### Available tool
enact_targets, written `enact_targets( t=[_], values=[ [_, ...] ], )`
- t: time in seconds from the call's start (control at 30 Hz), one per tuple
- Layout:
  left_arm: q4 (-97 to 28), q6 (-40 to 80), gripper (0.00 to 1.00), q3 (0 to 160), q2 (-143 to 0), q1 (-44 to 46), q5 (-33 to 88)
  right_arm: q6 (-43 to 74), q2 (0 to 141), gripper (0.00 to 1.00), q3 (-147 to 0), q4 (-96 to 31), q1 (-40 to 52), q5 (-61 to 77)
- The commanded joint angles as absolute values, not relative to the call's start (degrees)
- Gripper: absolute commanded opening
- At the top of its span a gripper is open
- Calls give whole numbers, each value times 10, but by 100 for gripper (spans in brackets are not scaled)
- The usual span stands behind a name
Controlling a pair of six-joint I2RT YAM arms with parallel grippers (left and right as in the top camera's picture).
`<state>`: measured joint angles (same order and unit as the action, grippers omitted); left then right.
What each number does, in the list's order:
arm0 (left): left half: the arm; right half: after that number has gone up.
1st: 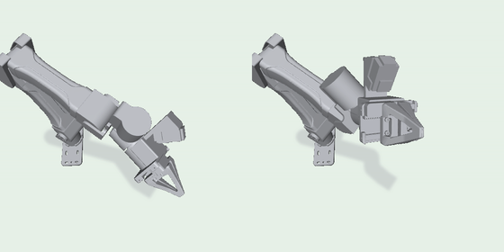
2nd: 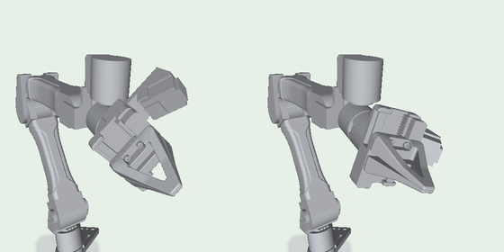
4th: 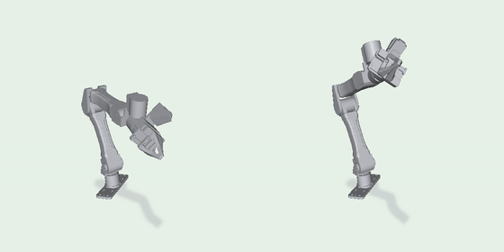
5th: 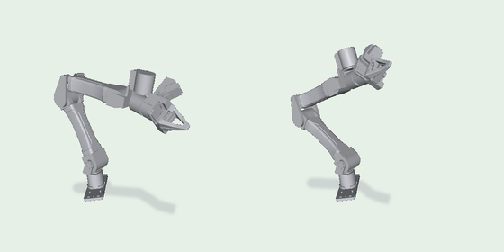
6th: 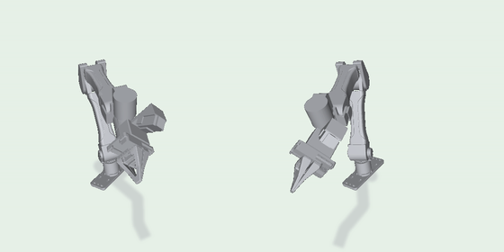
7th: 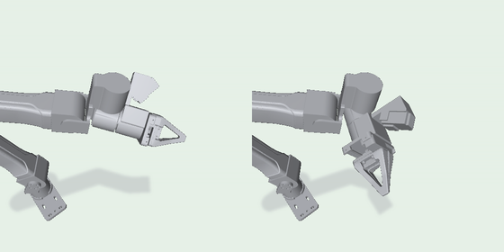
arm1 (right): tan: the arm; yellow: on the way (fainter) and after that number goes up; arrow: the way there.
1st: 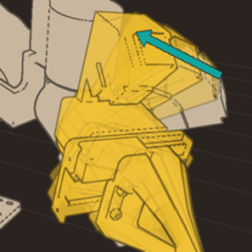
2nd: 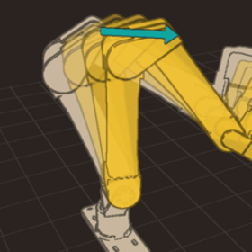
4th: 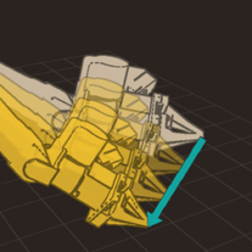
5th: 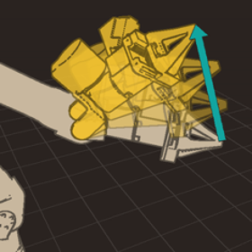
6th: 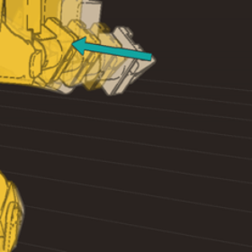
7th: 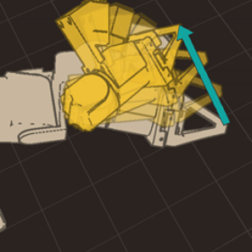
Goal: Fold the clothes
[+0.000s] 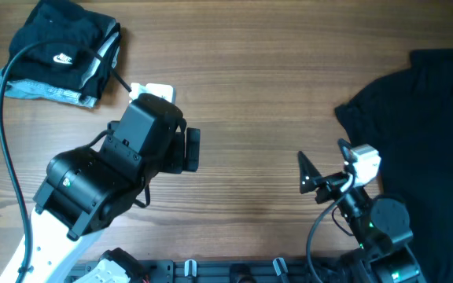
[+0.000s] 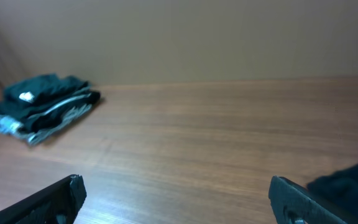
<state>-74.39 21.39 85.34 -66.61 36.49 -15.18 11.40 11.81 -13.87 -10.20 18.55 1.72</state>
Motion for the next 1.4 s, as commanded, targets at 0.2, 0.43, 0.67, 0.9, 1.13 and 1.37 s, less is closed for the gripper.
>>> enact_targets(
  t=[0.2,0.43,0.67,0.9,1.13,1.37],
  values=[
    [-742,221,100,851,-669,366,-159,89,2,100,-22,-33,96,51],
    [-742,221,100,851,-669,366,-159,90,2,100,-3,2,84,34],
    [-742,221,100,851,-669,366,-159,90,2,100,-3,2,84,34],
    [-742,221,100,851,-669,366,-159,90,2,100,-3,2,84,34],
    [-595,206,100,817,-595,291,-160,90,2,100,-3,2,84,34],
    [-366,206,100,585,-405,140,-90,90,2,100,-3,2,84,34]
  ],
)
